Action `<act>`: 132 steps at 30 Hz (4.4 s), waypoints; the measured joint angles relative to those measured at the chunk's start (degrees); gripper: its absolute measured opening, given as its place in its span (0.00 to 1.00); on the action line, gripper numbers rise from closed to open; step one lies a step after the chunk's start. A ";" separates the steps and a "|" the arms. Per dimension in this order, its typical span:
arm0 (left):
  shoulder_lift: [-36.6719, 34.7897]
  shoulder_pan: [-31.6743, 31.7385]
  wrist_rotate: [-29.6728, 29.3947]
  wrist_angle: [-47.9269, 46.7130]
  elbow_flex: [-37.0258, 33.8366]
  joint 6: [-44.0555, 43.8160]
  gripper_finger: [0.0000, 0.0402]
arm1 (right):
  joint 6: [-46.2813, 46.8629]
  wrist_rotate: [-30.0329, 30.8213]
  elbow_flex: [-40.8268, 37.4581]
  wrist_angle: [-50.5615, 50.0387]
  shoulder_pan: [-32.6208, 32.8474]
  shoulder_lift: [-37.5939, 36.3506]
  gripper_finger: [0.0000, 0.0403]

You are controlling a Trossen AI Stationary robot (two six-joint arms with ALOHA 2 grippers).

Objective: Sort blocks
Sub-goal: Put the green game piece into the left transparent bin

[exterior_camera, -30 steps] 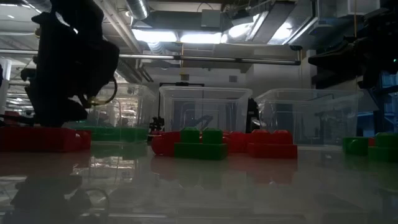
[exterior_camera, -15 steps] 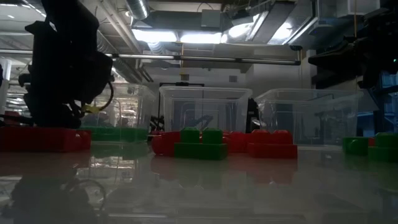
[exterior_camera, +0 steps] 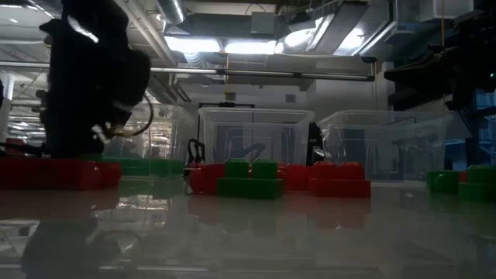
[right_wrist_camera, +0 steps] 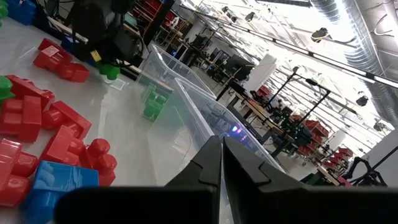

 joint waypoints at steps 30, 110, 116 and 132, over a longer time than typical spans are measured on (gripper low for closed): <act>-32.64 16.06 -23.05 5.44 14.26 28.94 0.05 | 0.00 0.04 -0.01 0.02 -0.01 0.01 0.05; 6.75 -51.24 5.31 11.91 20.46 -0.45 0.52 | 6.48 -8.63 0.00 -1.99 0.02 0.08 0.05; 11.00 -51.73 5.04 8.35 20.46 4.19 0.52 | 6.51 -8.63 0.00 -2.13 0.02 0.09 0.05; 12.44 -51.33 -3.92 8.20 20.24 6.91 0.52 | 6.51 -8.63 0.00 -2.35 0.02 0.09 0.05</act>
